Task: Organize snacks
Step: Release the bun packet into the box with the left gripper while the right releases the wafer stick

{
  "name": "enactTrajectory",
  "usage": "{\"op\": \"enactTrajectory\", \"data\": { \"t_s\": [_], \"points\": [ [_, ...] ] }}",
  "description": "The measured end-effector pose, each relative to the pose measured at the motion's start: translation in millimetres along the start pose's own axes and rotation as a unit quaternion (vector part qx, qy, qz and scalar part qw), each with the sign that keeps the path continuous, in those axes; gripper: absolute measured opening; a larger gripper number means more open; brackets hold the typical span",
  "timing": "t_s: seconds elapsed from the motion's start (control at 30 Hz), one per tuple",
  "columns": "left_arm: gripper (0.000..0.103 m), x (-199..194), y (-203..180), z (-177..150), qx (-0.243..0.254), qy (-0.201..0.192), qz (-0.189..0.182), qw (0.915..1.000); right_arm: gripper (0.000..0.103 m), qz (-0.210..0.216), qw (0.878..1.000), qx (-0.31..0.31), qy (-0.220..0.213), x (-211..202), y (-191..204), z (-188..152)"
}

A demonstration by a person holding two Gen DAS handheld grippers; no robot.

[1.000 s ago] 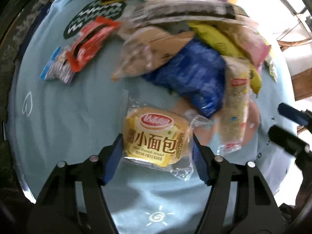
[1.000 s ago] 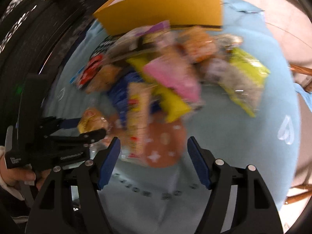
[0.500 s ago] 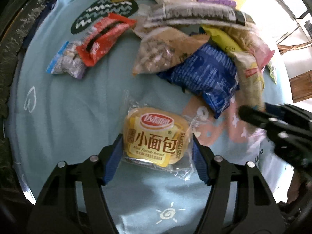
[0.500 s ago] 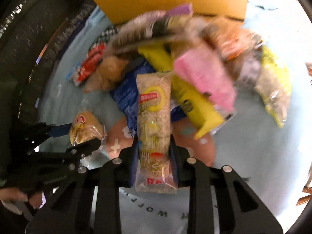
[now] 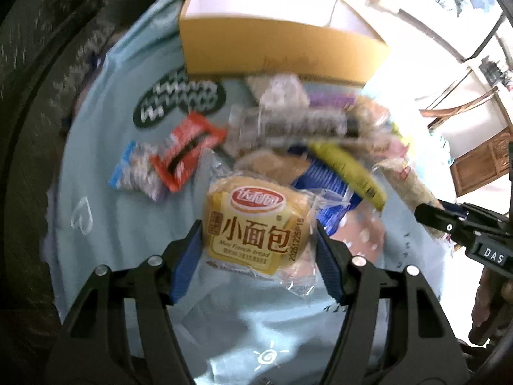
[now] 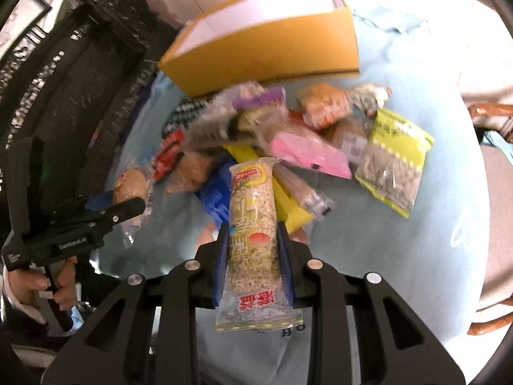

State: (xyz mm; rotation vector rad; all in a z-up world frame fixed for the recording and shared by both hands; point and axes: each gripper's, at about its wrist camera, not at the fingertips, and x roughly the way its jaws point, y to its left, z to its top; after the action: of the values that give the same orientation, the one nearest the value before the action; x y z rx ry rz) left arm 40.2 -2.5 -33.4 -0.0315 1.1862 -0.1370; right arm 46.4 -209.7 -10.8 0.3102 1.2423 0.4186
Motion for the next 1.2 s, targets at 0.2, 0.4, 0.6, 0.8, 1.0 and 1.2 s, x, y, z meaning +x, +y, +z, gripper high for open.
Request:
{"op": "enactTrajectory", "data": {
  "t_s": [0.2, 0.4, 0.6, 0.8, 1.0, 1.2],
  "points": [
    [0.067, -28.5, -11.0, 49.1, 0.013, -0.04, -0.018, 0.9989, 0.029, 0.03, 0.998, -0.008, -0.048, -35.8, 6.5, 37.3],
    [0.067, -35.2, -22.2, 130.2, 0.023, -0.093, -0.017, 0.9952, 0.029, 0.019, 0.993, -0.025, -0.116, -48.9, 4.4, 119.4],
    [0.067, -7.1, -19.9, 229.9, 0.01, -0.105, -0.015, 0.9943, 0.029, -0.004, 0.988, -0.016, -0.154, -23.6, -6.1, 208.6],
    [0.067, 36.2, -19.3, 280.1, 0.01, -0.082, -0.002, 0.9966, 0.029, -0.026, 0.988, 0.0, -0.15, 15.3, -22.9, 257.5],
    [0.081, 83.7, -8.6, 289.9, -0.025, -0.046, 0.002, 0.9986, 0.034, -0.069, 0.989, 0.012, -0.128, 56.7, -38.9, 277.3],
    [0.095, 74.9, -4.0, 276.2, -0.015, -0.053, 0.051, 0.9972, 0.063, -0.103, 0.982, 0.012, -0.155, 37.1, -42.0, 256.4]
  ]
}}
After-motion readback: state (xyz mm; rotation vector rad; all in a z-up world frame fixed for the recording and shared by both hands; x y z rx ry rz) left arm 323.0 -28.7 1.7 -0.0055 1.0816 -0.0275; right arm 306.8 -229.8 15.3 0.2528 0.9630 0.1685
